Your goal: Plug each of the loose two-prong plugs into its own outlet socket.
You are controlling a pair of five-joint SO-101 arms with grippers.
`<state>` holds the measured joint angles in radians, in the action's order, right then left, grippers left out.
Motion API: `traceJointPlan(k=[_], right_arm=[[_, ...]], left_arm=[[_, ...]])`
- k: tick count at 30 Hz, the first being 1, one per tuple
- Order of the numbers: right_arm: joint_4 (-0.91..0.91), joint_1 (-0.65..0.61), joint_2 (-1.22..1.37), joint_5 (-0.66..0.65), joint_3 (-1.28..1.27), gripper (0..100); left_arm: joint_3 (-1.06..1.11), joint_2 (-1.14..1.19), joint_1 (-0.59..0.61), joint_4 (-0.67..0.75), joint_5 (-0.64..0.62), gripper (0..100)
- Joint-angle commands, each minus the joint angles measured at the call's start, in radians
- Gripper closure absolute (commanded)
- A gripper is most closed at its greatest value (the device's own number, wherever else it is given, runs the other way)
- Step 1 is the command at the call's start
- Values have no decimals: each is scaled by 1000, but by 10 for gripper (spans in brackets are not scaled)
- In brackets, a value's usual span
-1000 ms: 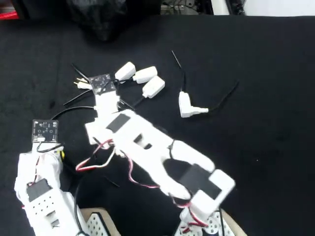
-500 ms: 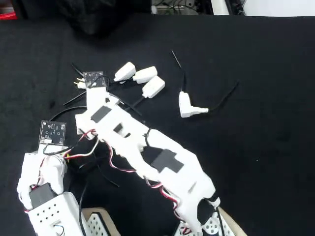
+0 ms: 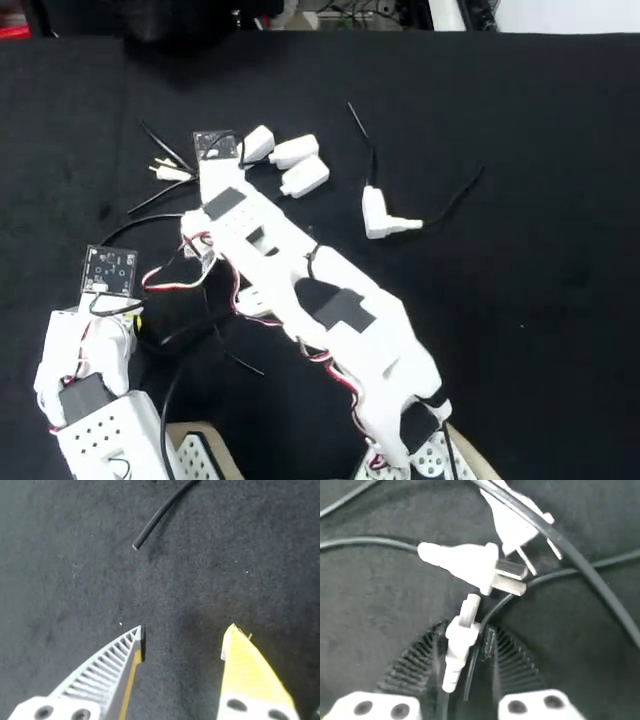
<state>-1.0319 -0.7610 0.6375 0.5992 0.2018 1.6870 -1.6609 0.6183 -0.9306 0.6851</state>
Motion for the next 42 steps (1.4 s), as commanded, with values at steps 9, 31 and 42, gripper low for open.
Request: traceJointPlan(k=[9,31,42], right_arm=[[-640,161,-275,-499,183,987],[-519,124,-704,-1668,-398,983],[-419,-41,-578,-1659,-398,645]], left_arm=[[21,-8,-13,-12,12,747],[21,-8,-13,-12,8,748],[21,-8,-13,-12,11,748]])
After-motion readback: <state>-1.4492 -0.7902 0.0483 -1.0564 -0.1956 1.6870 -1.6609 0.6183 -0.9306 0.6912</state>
